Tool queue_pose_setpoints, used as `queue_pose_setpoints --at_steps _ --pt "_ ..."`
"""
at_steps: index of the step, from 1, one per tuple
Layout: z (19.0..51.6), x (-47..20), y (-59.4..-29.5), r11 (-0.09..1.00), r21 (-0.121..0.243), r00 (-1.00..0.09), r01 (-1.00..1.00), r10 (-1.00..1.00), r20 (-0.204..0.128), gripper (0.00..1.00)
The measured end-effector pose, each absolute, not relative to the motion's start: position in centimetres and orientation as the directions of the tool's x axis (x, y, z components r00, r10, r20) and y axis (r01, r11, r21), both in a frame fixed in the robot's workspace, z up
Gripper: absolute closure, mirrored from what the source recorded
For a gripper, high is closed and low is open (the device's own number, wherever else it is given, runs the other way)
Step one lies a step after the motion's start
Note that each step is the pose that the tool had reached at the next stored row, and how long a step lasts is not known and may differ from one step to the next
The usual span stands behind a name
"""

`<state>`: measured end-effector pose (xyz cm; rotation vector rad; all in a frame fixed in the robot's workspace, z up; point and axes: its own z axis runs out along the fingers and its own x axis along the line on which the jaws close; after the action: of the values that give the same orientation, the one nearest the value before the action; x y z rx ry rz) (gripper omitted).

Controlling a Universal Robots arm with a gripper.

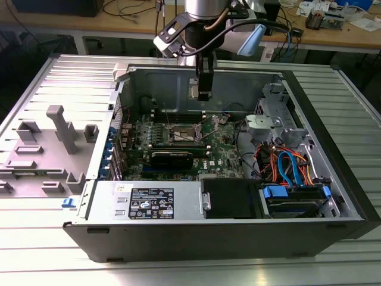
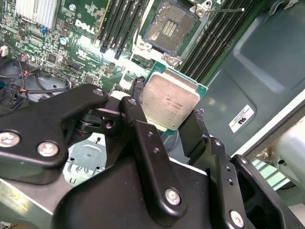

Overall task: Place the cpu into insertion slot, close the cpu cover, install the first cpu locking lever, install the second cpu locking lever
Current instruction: 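Place the cpu into insertion slot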

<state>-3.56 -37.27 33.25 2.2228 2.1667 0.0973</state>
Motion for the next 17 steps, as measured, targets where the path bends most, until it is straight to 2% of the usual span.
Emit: queue_pose_setpoints --at_steps 17 --pt "32.84 -3.56 -37.27 -0.026 0.064 0.025 0.998 0.999 0.02 0.46"
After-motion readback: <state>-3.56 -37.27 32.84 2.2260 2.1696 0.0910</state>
